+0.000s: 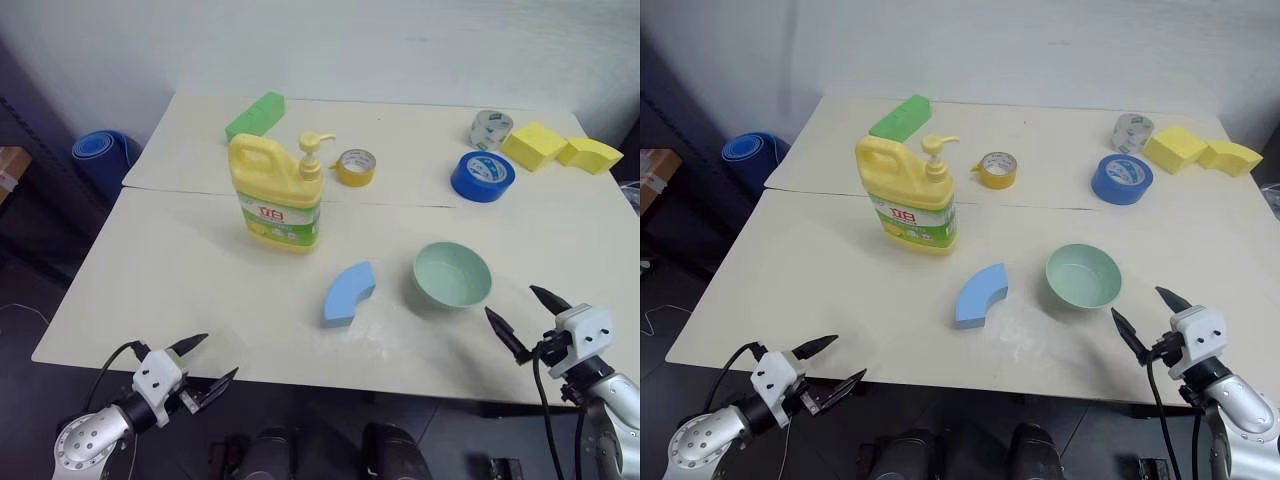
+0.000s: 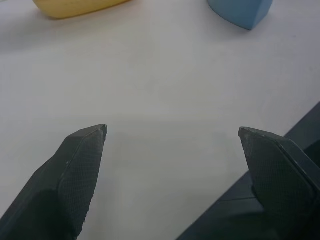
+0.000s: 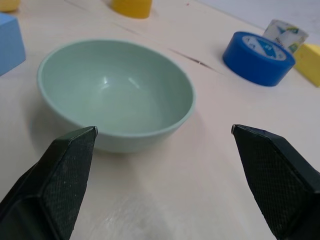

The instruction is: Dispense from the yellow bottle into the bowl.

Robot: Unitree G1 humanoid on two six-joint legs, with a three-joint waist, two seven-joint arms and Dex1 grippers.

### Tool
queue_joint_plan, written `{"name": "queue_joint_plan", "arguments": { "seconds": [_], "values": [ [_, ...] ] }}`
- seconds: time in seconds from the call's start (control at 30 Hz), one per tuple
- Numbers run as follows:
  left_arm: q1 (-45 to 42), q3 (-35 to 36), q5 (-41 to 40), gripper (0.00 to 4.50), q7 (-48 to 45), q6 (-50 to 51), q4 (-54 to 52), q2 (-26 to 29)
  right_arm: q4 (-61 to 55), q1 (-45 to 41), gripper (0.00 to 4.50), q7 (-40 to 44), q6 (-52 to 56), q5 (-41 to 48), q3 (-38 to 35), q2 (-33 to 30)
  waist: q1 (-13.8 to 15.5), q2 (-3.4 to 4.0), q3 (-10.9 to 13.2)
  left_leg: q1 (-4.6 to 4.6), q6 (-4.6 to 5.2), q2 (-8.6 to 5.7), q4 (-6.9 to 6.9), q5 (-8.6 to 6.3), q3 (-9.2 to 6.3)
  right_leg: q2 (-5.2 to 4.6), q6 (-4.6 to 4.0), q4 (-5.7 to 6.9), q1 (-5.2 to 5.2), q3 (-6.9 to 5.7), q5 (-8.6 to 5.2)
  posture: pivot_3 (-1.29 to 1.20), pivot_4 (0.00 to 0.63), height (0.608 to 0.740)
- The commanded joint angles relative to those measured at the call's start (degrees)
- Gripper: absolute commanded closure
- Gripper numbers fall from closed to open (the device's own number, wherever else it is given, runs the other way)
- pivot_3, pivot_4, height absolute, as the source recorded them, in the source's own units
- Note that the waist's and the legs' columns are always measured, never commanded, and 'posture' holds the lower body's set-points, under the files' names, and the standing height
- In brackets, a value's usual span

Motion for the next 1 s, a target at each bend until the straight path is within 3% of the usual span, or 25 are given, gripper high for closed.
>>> {"name": "queue_joint_plan", "arguments": {
  "seconds": [0.03,0.17,0.23,0.43,0.63,0.83,1.0],
  "values": [
    [-1.1,-0.4,-4.3,0.04,-1.6,3.4,-3.0,0.7,-1.9,-0.1,0.0,1.8,0.0,1.5,-0.9,-1.5,-0.1,0.01,0.0,0.0,0.0,0.0,0.01,0.0,0.01,0.0,0.0,0.0,0.0,0.0,0.0,0.0,0.15,0.74],
    [-6.6,-1.4,-19.0,0.04,-8.3,15.6,-9.7,2.9,-12.8,-1.1,0.0,4.1,9.4,4.4,3.2,-4.5,-0.4,0.07,0.0,0.04,-0.01,0.06,0.05,0.0,0.04,0.0,0.0,0.14,-0.03,0.04,0.0,0.0,0.15,0.74],
    [-10.2,-1.9,-22.5,0.04,-10.1,18.8,-11.0,3.9,-15.3,-2.9,0.0,3.0,14.0,2.6,6.1,-5.6,-0.3,0.07,0.0,0.06,-0.02,0.1,0.16,0.01,-0.04,0.01,0.0,0.33,-0.03,0.01,0.0,0.0,0.15,0.74],
    [-18.3,-4.2,-21.3,0.04,-11.2,20.3,-12.1,4.3,-14.6,-10.6,0.0,-0.6,19.2,-3.7,12.5,-5.3,-0.2,0.07,0.0,-0.01,-0.03,-0.01,0.24,0.01,-0.09,0.0,0.0,0.31,-0.03,0.0,0.0,0.0,0.15,0.74],
    [-15.6,-1.7,-21.7,0.04,-13.2,19.3,-11.9,5.3,-18.0,-17.1,0.0,6.5,19.4,-7.8,23.8,-6.9,-0.4,0.06,0.0,-0.07,-0.03,0.02,0.22,0.01,-0.14,0.02,0.0,0.25,-0.07,-0.11,0.0,0.0,0.15,0.74],
    [-12.3,-1.3,-19.0,0.04,-15.3,17.2,-9.2,6.5,-10.5,-33.6,0.0,8.3,21.3,-20.1,37.8,-4.4,-1.6,0.05,0.0,-0.07,-0.06,0.04,0.27,0.02,-0.13,0.03,0.0,0.27,-0.06,-0.12,0.0,0.0,0.15,0.74],
    [-10.7,-0.4,-17.7,0.04,-14.9,15.4,-8.5,6.1,1.3,-46.3,0.0,15.5,11.2,-29.5,45.7,-7.6,-1.5,0.05,0.0,-0.16,-0.05,-0.01,0.27,0.02,-0.26,0.01,0.0,0.24,-0.08,-0.17,0.0,0.0,0.15,0.74]
  ]
}}
